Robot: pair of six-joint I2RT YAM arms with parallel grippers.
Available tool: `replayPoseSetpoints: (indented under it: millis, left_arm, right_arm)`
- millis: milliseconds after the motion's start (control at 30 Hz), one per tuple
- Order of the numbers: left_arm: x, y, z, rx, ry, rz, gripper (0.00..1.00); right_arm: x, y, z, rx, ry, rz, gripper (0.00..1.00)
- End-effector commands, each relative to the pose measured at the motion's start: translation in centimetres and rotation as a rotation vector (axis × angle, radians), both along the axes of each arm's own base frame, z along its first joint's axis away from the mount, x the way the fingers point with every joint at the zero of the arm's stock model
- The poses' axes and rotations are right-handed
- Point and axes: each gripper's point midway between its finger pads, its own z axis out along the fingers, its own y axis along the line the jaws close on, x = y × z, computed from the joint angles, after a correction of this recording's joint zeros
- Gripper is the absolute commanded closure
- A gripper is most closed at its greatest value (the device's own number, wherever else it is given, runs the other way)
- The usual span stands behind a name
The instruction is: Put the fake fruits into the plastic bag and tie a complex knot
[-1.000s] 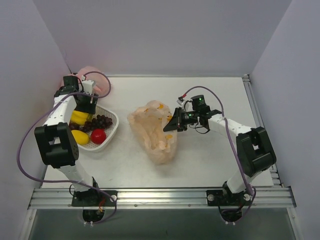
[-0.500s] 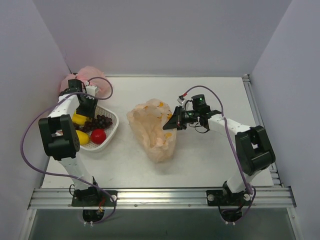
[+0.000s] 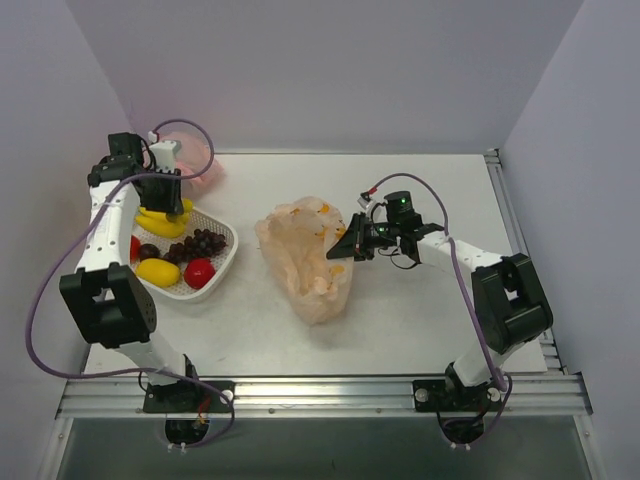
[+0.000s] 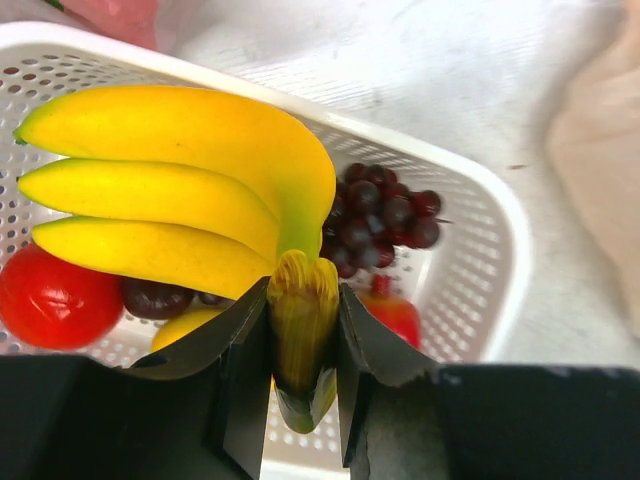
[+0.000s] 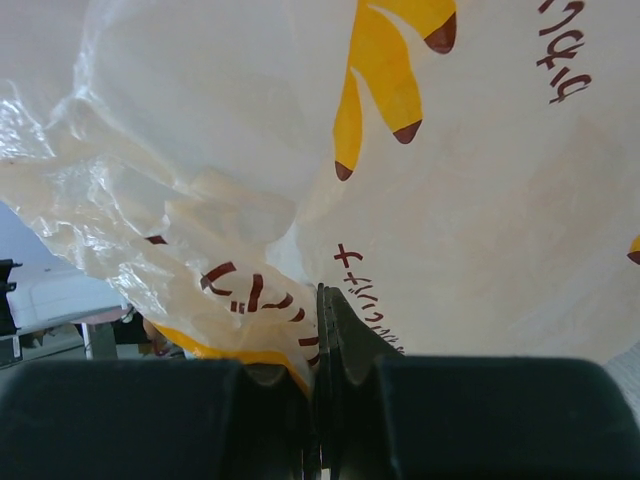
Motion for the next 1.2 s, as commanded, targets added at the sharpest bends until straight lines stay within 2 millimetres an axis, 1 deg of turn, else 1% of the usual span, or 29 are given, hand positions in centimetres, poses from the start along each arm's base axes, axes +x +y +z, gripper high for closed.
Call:
replayPoseSetpoints:
  millis: [0, 33, 67, 100, 133, 200, 233, 300, 333, 367, 400, 433, 467, 500, 533, 567, 733, 833, 867, 900, 933, 967, 1000, 1033, 1067, 1100, 1133, 1167]
  left_arm:
    - [-2.3, -3.1, 7.1, -0.148, -0.107, -0.025, 1.00]
    - [-3.0, -3.7, 8.5, -0.173, -0.136, -0.033, 1.00]
    - [-3.7, -4.2, 9.3, -0.207, -0.139, -0.029, 1.00]
    - [-4.3, -5.6, 10.3, -0.277, -0.153, -0.067, 1.00]
    - [-5.2, -6.4, 11.7, -0.314, -0.182, -0.088, 1.00]
    - [-6.8, -8.1, 13.3, -0.422, -0.195, -0.112, 1.00]
    - [-8.3, -9.7, 15.1, -0.504, -0.227, -0.168, 1.00]
    - [-10.0, -11.4, 16.3, -0.605, -0.228, -0.200, 1.00]
    - [-11.6, -12.9, 17.9, -0.679, -0.245, -0.256, 1.00]
    - [-12.4, -13.4, 18.4, -0.709, -0.249, -0.277, 1.00]
    - [-13.1, -13.9, 18.0, -0.740, -0.234, -0.291, 1.00]
    - [-14.4, -14.5, 18.7, -0.775, -0.238, -0.305, 1.00]
    - [-15.3, -15.2, 19.0, -0.822, -0.226, -0.331, 1.00]
    - [-16.1, -15.6, 19.1, -0.850, -0.220, -0.348, 1.00]
    - [-17.3, -16.1, 18.8, -0.881, -0.208, -0.363, 1.00]
    - [-18.4, -16.8, 19.3, -0.931, -0.200, -0.407, 1.00]
    - [-22.4, -18.7, 20.1, -0.999, -0.225, -0.557, 1.00]
    - [-24.5, -20.5, 19.1, -1.036, -0.152, -0.643, 1.00]
    - [-25.6, -21.6, 17.9, -1.057, -0.082, -0.688, 1.00]
    - [-25.9, -21.8, 17.5, -1.063, -0.067, -0.699, 1.00]
    - [-26.6, -22.6, 17.5, -1.076, -0.045, -0.750, 1.00]
    - [-26.7, -23.0, 16.9, -1.086, -0.025, -0.760, 1.00]
    - [-26.9, -23.6, 16.9, -1.089, -0.025, -0.788, 1.00]
    - [-26.0, -23.9, 17.9, -1.073, -0.101, -0.808, 1.00]
    - [-25.6, -24.1, 18.4, -1.072, -0.136, -0.822, 1.00]
    - [-25.3, -24.5, 18.3, -1.079, -0.147, -0.833, 1.00]
    - [-24.4, -24.9, 20.3, -1.089, -0.240, -0.866, 1.00]
    - [-24.1, -25.1, 20.7, -1.103, -0.255, -0.881, 1.00]
  right_arm:
    - [0.8, 0.0, 2.2, 0.038, -0.071, -0.015, 1.00]
    - [0.8, 0.0, 2.2, 0.036, -0.067, -0.017, 1.00]
    - [0.9, -0.1, 2.2, 0.036, -0.069, -0.023, 1.00]
    - [1.2, -0.3, 2.3, 0.034, -0.071, -0.037, 1.00]
    - [1.3, -0.4, 2.4, 0.035, -0.073, -0.043, 1.00]
    - [1.8, -0.6, 3.0, 0.049, -0.085, -0.069, 1.00]
    - [1.9, -0.9, 2.9, 0.053, -0.079, -0.085, 1.00]
    - [2.2, -1.1, 3.4, 0.070, -0.093, -0.103, 1.00]
    - [2.2, -1.1, 3.5, 0.076, -0.086, -0.112, 1.00]
    - [2.3, -1.3, 3.5, 0.077, -0.082, -0.118, 1.00]
    - [2.3, -1.2, 3.5, 0.077, -0.079, -0.119, 1.00]
    - [2.4, -1.3, 3.6, 0.079, -0.073, -0.126, 1.00]
    - [2.5, -1.3, 3.5, 0.079, -0.065, -0.131, 1.00]
    - [2.7, -1.2, 3.4, 0.081, -0.066, -0.132, 1.00]
    - [2.7, -1.3, 3.3, 0.083, -0.061, -0.134, 1.00]
    - [2.9, -1.3, 3.3, 0.083, -0.053, -0.141, 1.00]
    - [3.2, -1.1, 2.8, 0.093, -0.018, -0.147, 1.00]
    - [3.3, -1.0, 2.5, 0.096, -0.008, -0.143, 1.00]
    - [3.4, -0.9, 2.5, 0.098, -0.006, -0.141, 1.00]
    - [3.3, -0.9, 2.4, 0.101, -0.004, -0.136, 1.00]
    - [3.3, -0.8, 2.2, 0.100, -0.007, -0.131, 1.00]
    - [3.3, -0.8, 2.3, 0.102, -0.012, -0.125, 1.00]
    - [3.1, -0.8, 2.2, 0.102, -0.013, -0.112, 1.00]
    - [3.0, -0.7, 2.2, 0.102, -0.014, -0.101, 1.00]
    - [2.9, -0.7, 2.1, 0.103, -0.014, -0.093, 1.00]
    - [2.7, -0.7, 1.9, 0.104, -0.011, -0.083, 1.00]
    - [2.4, -0.5, 2.2, 0.112, -0.025, -0.054, 1.00]
    - [2.3, -0.4, 2.3, 0.114, -0.034, -0.036, 1.00]
